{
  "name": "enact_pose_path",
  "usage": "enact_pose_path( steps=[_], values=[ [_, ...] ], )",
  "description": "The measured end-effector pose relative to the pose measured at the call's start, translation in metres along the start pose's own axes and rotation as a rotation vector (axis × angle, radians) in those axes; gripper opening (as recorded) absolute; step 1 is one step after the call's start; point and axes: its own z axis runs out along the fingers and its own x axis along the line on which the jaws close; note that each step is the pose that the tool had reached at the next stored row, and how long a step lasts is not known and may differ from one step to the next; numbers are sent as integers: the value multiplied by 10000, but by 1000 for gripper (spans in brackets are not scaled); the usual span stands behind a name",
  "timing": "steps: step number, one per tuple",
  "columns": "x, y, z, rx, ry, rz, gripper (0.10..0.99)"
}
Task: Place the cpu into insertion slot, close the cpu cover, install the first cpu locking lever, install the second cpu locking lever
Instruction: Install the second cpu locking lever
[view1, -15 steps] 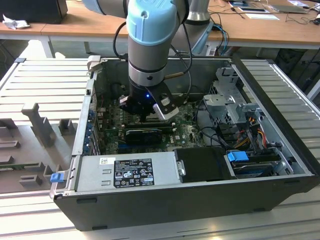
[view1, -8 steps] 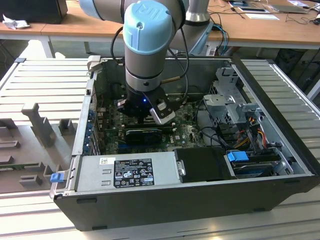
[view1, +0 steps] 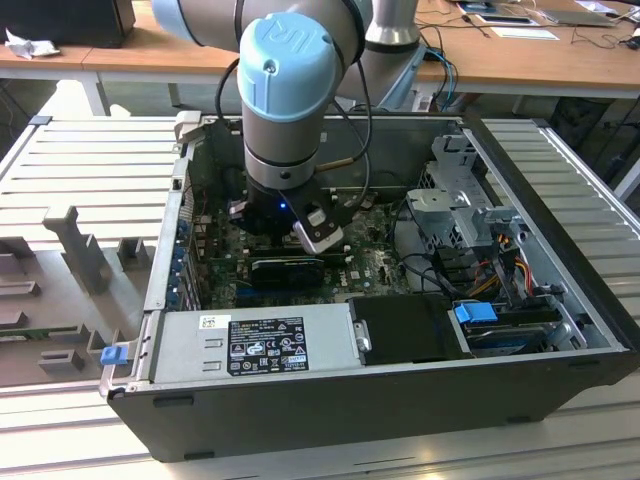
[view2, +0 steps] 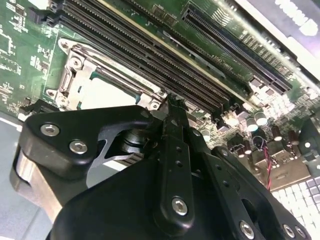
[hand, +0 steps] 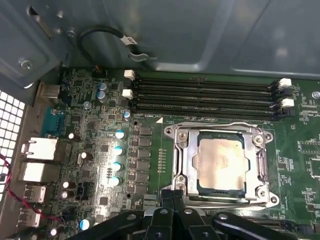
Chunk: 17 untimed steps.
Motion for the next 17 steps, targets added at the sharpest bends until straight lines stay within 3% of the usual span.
enact_pose_path(
  steps=[2, 4, 6, 8, 11, 17],
  values=[
    [0, -6, 20, -88, -3, -2, 106],
    [0, -10, 35, -314, -17, -7, 106],
    [1, -13, 50, -435, -27, -8, 106],
    [9, -16, 58, -491, -28, -11, 106],
    [14, -14, 52, -497, -27, -11, 106],
    [16, 36, -122, -501, -19, -7, 106]
  ],
)
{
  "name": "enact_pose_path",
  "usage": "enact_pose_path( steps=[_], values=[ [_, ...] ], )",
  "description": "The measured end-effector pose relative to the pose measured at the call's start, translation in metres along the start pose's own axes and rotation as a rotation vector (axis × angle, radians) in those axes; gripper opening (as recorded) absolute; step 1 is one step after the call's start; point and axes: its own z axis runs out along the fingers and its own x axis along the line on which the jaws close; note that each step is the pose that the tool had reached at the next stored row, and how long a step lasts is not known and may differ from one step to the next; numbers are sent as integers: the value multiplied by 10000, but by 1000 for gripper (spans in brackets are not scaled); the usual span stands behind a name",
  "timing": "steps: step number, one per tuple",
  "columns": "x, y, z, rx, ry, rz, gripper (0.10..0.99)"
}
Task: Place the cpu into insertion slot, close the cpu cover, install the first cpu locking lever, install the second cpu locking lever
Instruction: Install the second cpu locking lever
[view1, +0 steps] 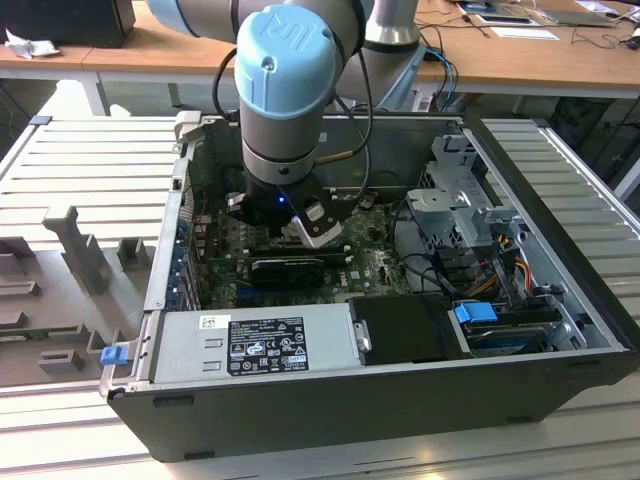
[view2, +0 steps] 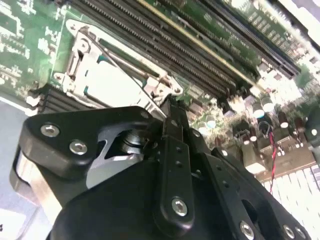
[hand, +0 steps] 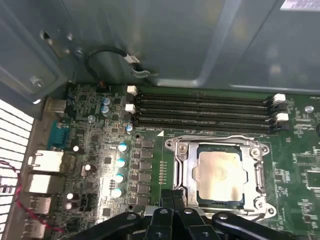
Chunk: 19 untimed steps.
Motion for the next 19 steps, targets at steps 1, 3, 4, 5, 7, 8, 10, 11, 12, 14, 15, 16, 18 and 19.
enact_pose_path(
  steps=[1, 3, 4, 5, 7, 8, 10, 11, 12, 14, 15, 16, 18, 19],
  values=[
    [-1, 9, -23, -1, 0, -1, 106],
    [-1, 35, -90, -1, 0, -3, 106],
    [-1, 47, -120, 0, 1, -2, 106],
    [-4, 68, -168, -3, 1, -1, 106],
    [-56, 84, -185, -13, 4, 0, 106],
    [-95, 82, -186, -27, 10, 2, 106],
    [-222, 77, -189, -114, 31, 9, 106],
    [-274, 74, -190, -137, 32, 8, 106],
    [-308, 73, -191, -141, 31, 10, 106],
    [-390, 65, -194, -142, 45, 14, 106],
    [-421, 36, -203, -144, 70, 28, 106],
    [-422, -7, -216, -144, 78, 36, 106],
    [-419, -53, -229, -137, 80, 43, 106],
    [-418, -89, -241, -119, 82, 51, 106]
  ],
)
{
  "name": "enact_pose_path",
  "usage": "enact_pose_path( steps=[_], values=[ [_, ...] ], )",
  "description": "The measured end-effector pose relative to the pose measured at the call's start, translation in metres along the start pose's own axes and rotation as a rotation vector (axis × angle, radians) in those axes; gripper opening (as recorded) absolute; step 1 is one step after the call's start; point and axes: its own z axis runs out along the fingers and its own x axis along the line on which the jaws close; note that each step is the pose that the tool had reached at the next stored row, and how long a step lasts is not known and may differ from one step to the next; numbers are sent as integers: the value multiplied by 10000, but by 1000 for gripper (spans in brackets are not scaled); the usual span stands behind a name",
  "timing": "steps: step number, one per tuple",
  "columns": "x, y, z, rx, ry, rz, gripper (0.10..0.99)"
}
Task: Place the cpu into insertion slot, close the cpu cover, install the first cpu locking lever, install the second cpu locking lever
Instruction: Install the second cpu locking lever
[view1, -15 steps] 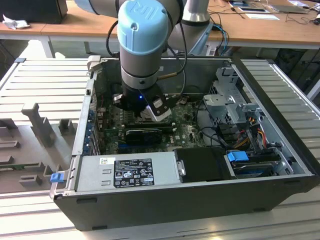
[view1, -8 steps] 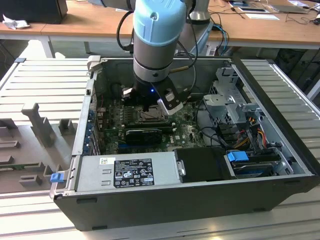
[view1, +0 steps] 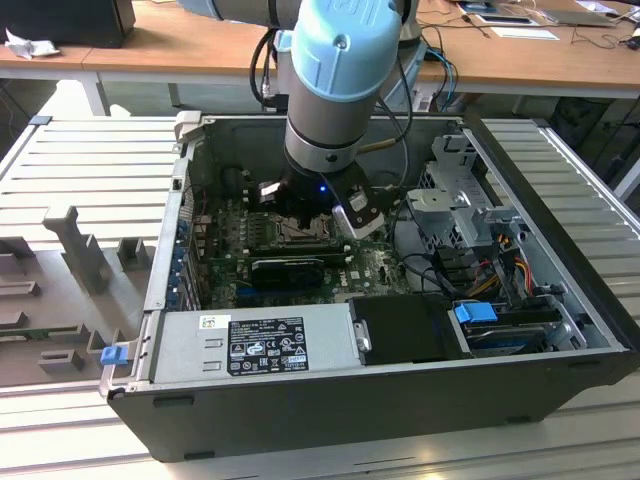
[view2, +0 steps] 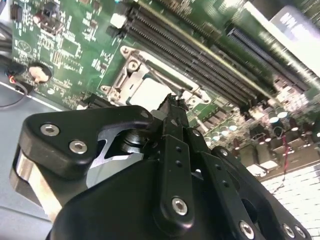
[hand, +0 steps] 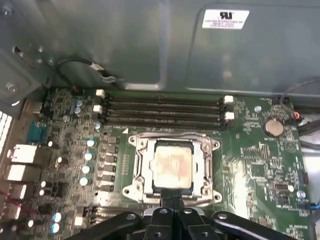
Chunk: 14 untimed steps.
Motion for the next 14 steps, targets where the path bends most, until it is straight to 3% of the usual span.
enact_pose_path(
  steps=[3, 8, 11, 14],
  values=[
    [3, -41, -12, 22, 3, 9, 106],
    [47, -44, 2, 21, 2, 8, 106],
    [94, -51, 29, 23, 2, 9, 106],
    [111, -78, 105, 23, 3, 9, 106]
  ],
)
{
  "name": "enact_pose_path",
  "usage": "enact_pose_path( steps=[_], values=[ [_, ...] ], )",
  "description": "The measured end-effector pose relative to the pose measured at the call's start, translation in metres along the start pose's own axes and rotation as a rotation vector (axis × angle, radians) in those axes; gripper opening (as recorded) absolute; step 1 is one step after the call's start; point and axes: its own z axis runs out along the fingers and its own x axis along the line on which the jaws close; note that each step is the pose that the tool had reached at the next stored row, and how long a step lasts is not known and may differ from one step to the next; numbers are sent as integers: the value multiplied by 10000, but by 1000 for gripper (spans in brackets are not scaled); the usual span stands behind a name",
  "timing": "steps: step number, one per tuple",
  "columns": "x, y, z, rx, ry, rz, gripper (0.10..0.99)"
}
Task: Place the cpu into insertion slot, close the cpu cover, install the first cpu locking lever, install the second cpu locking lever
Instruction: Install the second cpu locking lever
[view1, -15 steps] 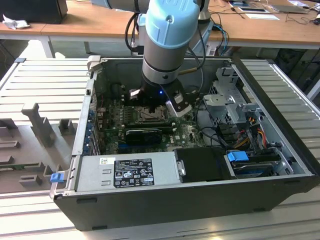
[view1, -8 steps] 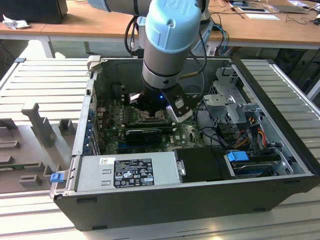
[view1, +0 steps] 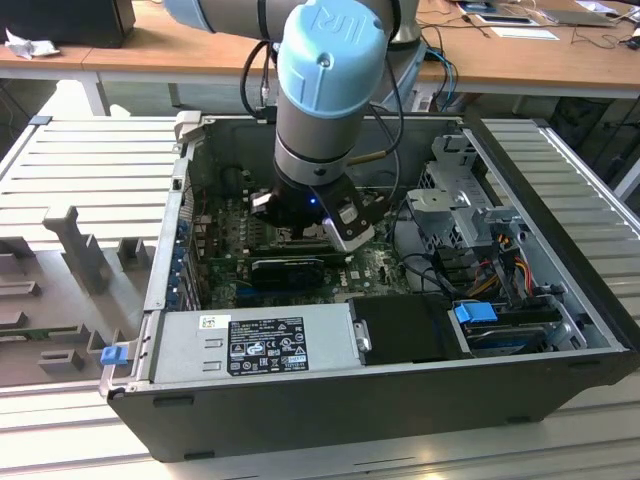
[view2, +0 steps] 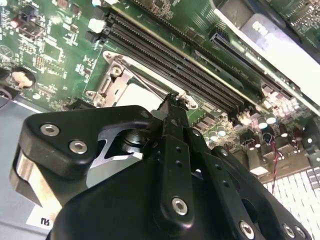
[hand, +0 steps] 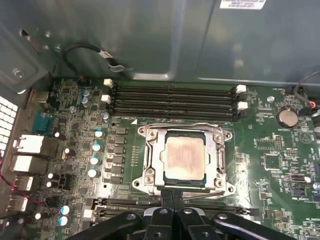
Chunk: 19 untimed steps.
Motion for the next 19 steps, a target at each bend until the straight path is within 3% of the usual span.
enact_pose_path(
  steps=[1, 5, 8, 12, 16, 19],
  values=[
    [2, -4, 14, 0, -1, 0, 106],
    [154, -18, 78, -59, -3, -4, 106],
    [177, -34, 127, -104, 0, -18, 106],
    [236, -50, 184, -293, -4, -42, 106],
    [269, -63, 224, -381, -30, 17, 106],
    [285, -69, 245, -639, -43, 10, 106]
  ],
)
